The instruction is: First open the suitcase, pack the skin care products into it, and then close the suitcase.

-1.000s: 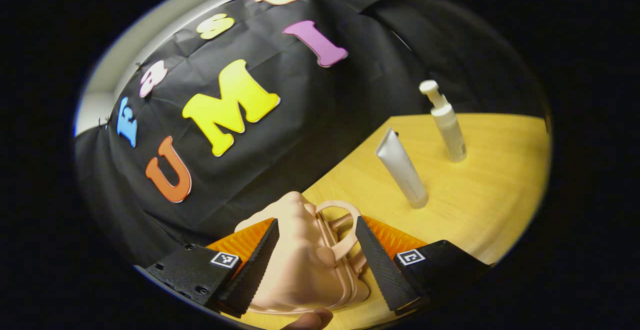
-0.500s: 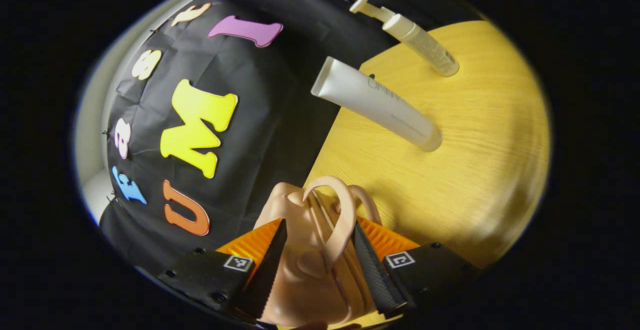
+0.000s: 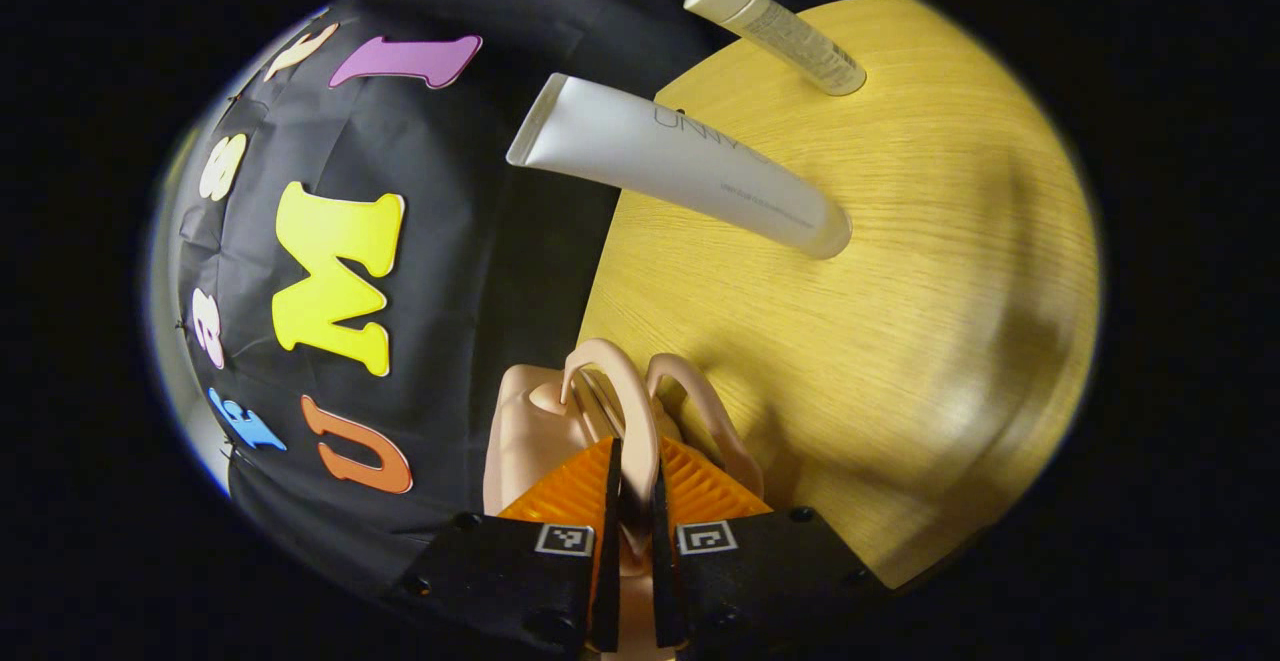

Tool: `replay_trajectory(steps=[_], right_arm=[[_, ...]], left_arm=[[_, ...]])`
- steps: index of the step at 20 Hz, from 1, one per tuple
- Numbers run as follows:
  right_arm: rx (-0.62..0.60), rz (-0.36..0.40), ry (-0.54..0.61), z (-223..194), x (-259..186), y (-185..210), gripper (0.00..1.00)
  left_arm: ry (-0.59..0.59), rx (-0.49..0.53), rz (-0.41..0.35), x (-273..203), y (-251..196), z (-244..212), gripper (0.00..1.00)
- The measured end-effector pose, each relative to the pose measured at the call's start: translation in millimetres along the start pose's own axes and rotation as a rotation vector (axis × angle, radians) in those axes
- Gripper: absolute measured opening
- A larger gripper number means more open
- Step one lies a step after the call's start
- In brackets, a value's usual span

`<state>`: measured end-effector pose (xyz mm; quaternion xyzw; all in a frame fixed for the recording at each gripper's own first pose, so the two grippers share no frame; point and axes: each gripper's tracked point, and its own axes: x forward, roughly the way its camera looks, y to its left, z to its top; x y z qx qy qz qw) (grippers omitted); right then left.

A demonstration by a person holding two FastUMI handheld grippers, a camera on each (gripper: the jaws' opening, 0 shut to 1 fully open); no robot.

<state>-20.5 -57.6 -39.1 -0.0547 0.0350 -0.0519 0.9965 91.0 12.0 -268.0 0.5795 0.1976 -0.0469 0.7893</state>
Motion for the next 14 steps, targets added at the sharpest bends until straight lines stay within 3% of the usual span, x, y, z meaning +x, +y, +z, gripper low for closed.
replay_trajectory(steps=[5, 14], right_arm=[[0.017, 0.013, 0.041, -5.7, -2.1, 13.9, 0.81], [0.059, 0.018, 0.058, 0.5, 1.0, 49.8, 0.81]], left_arm=[[-0.004, -0.074, -0.076, -8.5, 9.1, -2.7, 0.08], [-0.073, -0.36, -0.092, -43.4, 122.3, -15.2, 0.0]])
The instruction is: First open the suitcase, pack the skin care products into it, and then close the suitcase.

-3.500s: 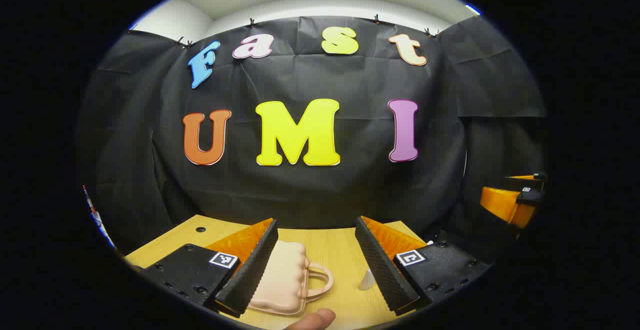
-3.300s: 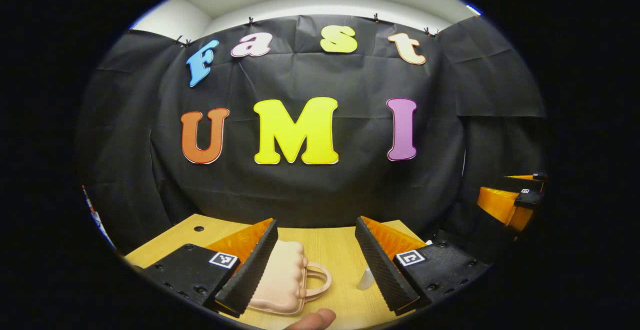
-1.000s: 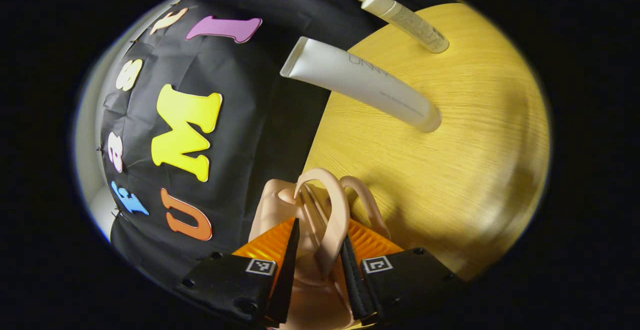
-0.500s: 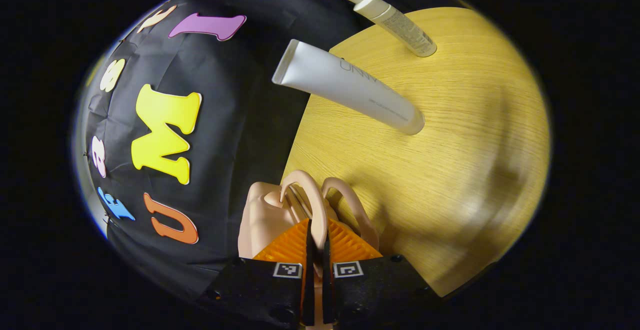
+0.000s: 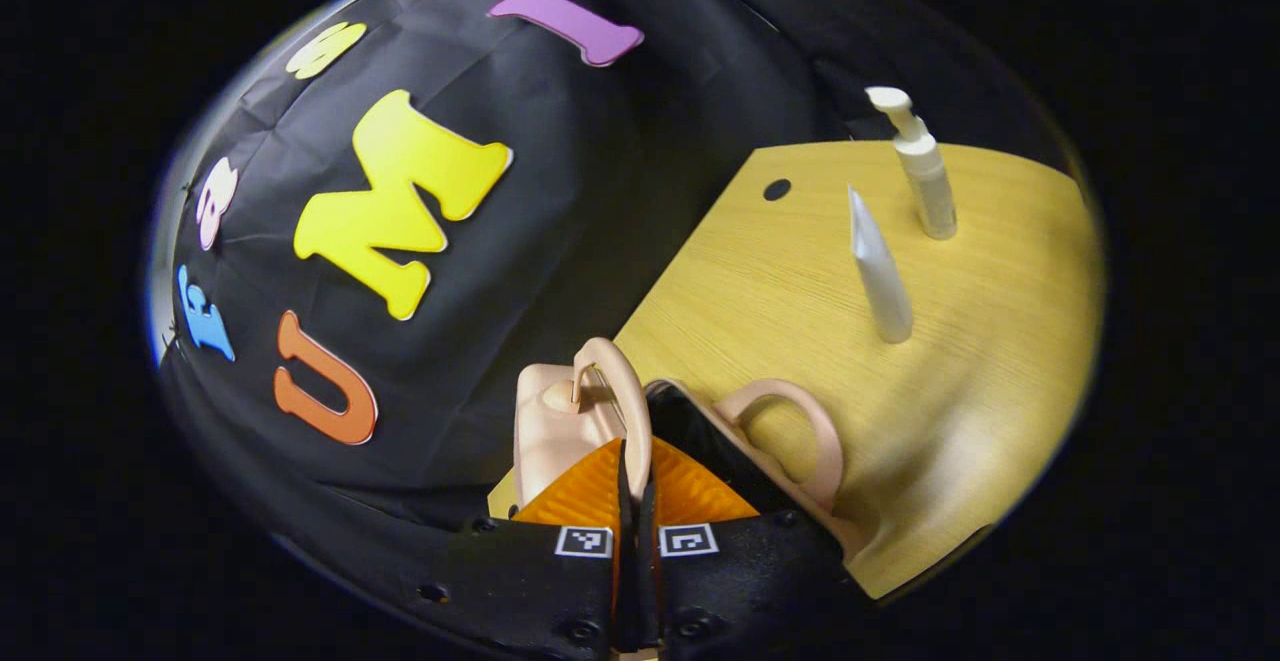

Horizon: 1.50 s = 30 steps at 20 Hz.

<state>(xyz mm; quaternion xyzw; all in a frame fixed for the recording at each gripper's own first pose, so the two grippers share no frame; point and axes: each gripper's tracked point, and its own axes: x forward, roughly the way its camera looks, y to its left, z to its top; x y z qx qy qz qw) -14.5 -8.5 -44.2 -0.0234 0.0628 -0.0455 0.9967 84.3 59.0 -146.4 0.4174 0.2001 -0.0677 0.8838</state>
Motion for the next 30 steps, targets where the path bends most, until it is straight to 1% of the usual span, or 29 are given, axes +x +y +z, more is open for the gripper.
replay_trajectory(steps=[1, 4, 7, 8, 10, 13, 17, 21, 23, 26, 27, 30], right_arm=[[0.006, 0.004, 0.008, 0.5, 0.8, 7.7, 0.81], [-0.006, 0.022, 0.014, 5.3, 1.4, 31.9, 0.81], [-0.028, 0.03, 0.024, 6.7, 1.0, 50.9, 0.81], [-0.036, 0.032, 0.027, 7.7, 1.5, 56.8, 0.81], [-0.05, 0.032, 0.029, 11.9, 2.1, 69.4, 0.81], [-0.054, 0.029, 0.028, 14.8, 3.9, 84.4, 0.81], [-0.025, 0.022, 0.031, 21.0, 9.1, 102.8, 0.8], [-0.05, -0.004, 0.031, 20.9, 8.9, 116.0, 0.81], [-0.077, -0.009, 0.04, 16.1, 5.8, 121.9, 0.8], [-0.1, -0.006, 0.047, 14.9, 0.6, 129.4, 0.81], [-0.101, -0.006, 0.052, 13.9, -0.5, 130.7, 0.81], [-0.125, -0.012, 0.069, 9.2, -3.5, 138.9, 0.81]], left_arm=[[-0.004, -0.037, -0.003, -4.9, 15.3, -1.4, 0.03], [-0.02, -0.159, 0.017, -12.2, 66.6, -11.8, 0.03], [-0.024, -0.309, 0.029, -16.3, 115.4, -35.2, 0.03], [-0.021, -0.344, 0.04, -17.6, 129.9, -44.7, 0.03], [-0.014, -0.372, 0.086, -24.5, 158.3, -69.1, 0.03], [0.036, -0.377, 0.159, -25.7, 194.2, -118.9, 0.03], [0.095, -0.395, 0.205, -14.3, 230.4, -185.9, 0.03], [0.151, -0.375, 0.222, 3.1, 248.4, -252.6, 0.03], [0.19, -0.387, 0.204, 15.2, 248.8, -287.4, 0.03], [0.242, -0.462, 0.152, 40.9, 238.3, -337.1, 0.03], [0.242, -0.484, 0.133, 50.3, 231.3, -351.0, 0.03], [0.267, -0.542, 0.081, 65.9, 214.0, -382.7, 0.03]])
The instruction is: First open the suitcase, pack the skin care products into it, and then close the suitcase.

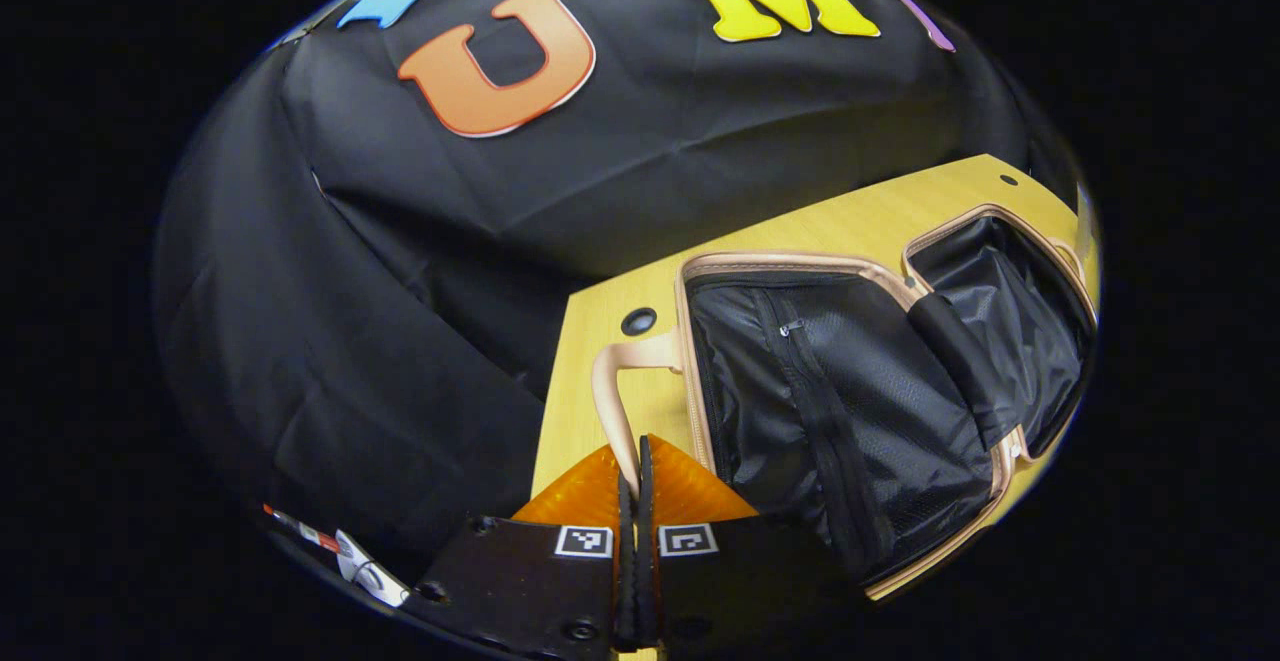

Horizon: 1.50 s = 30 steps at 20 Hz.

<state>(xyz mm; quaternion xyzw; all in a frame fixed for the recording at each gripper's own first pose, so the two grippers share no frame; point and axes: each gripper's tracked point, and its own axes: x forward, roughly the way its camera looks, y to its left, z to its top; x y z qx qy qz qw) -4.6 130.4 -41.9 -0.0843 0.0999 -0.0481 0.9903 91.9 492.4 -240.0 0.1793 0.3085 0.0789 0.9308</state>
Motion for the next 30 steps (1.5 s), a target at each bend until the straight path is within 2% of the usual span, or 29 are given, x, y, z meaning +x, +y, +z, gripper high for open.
replay_trajectory(steps=[9, 13, 15, 17, 18, 19, 20, 21, 22, 24, 25, 27, 28, 30], right_arm=[[-0.039, -0.011, 0.066, -21.1, -9.5, 5.9, 0.81], [-0.032, -0.024, 0.091, -26.2, -9.0, 2.3, 0.81], [-0.035, -0.027, 0.098, -29.1, -9.8, 2.2, 0.81], [-0.034, -0.024, 0.103, -31.3, -9.7, 4.0, 0.81], [-0.038, -0.021, 0.104, -31.7, -9.3, 6.0, 0.81], [-0.042, -0.018, 0.103, -32.3, -8.6, 7.1, 0.81], [-0.046, -0.014, 0.104, -31.9, -7.7, 8.7, 0.81], [-0.048, -0.009, 0.103, -32.8, -6.9, 9.9, 0.81], [-0.053, -0.005, 0.102, -32.9, -5.5, 11.1, 0.81], [-0.059, 0.009, 0.101, -34.6, -4.1, 12.5, 0.81], [-0.061, 0.015, 0.103, -36.9, -4.0, 12.2, 0.81], [-0.056, 0.033, 0.104, -39.0, -1.0, 12.4, 0.81], [-0.053, 0.039, 0.102, -38.7, 0.5, 11.6, 0.81], [-0.048, 0.054, 0.096, -39.3, 1.7, 9.4, 0.81]], left_arm=[[0.1, -0.139, -0.136, 43.1, -18.4, -65.7, 0.03], [0.08, -0.208, -0.149, 45.2, -19.8, -67.0, 0.04], [0.075, -0.232, -0.146, 45.2, -18.8, -67.9, 0.08], [0.065, -0.233, -0.099, 46.2, -8.6, -70.5, 0.14], [0.064, -0.236, -0.084, 47.3, -5.1, -71.4, 0.27], [0.061, -0.241, -0.072, 45.8, -1.9, -71.8, 0.24], [0.056, -0.244, -0.058, 40.7, 2.3, -70.9, 0.41], [0.047, -0.251, -0.046, 37.0, 5.0, -69.5, 0.46], [0.041, -0.261, -0.041, 33.1, 7.1, -67.8, 0.68], [0.02, -0.282, -0.041, 17.0, 7.9, -60.4, 0.79], [0.006, -0.296, -0.052, 7.8, 3.4, -54.9, 0.91], [-0.033, -0.32, -0.089, -12.0, -13.4, -38.3, 0.93], [-0.055, -0.323, -0.105, -24.7, -22.3, -27.6, 0.97], [-0.094, -0.314, -0.138, -46.2, -49.9, -4.9, 0.98]])
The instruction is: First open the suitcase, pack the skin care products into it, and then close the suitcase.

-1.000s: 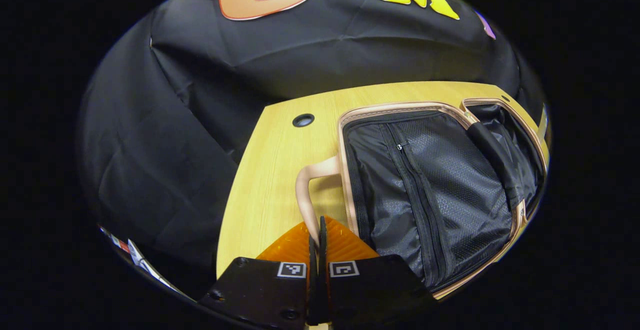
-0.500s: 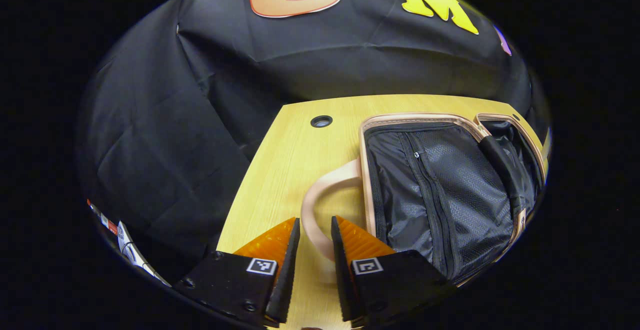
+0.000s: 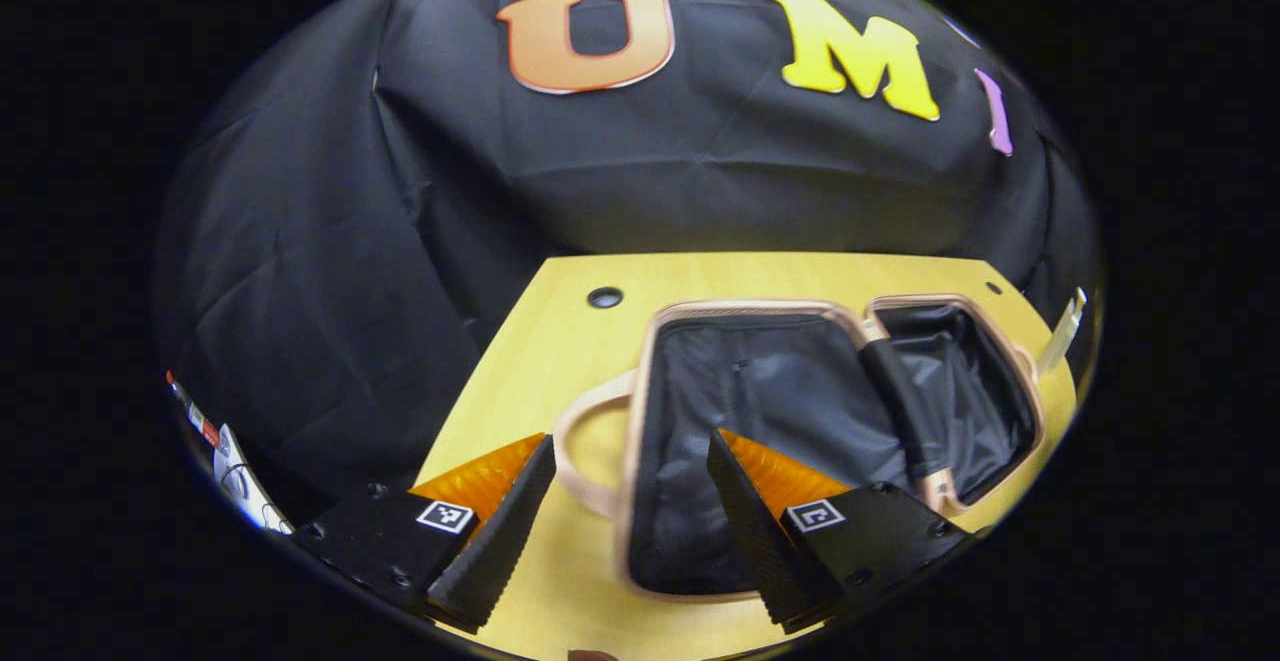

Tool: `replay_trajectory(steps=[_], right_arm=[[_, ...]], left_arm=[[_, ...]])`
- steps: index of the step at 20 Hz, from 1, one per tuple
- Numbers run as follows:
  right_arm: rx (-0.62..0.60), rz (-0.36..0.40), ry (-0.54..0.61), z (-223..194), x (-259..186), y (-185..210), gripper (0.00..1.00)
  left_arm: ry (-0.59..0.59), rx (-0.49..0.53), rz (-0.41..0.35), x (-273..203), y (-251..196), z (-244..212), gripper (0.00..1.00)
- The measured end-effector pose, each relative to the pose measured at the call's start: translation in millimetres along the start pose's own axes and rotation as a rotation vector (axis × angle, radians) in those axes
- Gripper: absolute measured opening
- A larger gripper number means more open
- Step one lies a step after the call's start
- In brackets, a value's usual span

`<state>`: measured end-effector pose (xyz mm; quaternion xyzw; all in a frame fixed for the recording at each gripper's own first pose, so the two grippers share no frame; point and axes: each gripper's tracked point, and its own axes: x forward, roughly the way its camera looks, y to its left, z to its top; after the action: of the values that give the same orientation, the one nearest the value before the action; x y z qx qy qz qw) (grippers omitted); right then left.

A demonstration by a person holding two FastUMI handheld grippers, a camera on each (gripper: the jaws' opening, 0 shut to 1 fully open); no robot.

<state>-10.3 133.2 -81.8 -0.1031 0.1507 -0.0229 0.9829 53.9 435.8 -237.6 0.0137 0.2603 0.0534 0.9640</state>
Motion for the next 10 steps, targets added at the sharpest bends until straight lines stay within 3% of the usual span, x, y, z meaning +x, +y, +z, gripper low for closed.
replay_trajectory(steps=[5, 10], right_arm=[[-0.005, 0.04, -0.019, -1.9, 6.9, -11.0, 0.81], [-0.011, 0.062, -0.026, -7.4, 17.4, -45.4, 0.81]], left_arm=[[-0.04, 0.042, -0.148, -31.1, -118.7, 22.1, 0.98], [-0.053, 0.039, -0.343, -59.4, -259.8, 32.2, 0.97]])
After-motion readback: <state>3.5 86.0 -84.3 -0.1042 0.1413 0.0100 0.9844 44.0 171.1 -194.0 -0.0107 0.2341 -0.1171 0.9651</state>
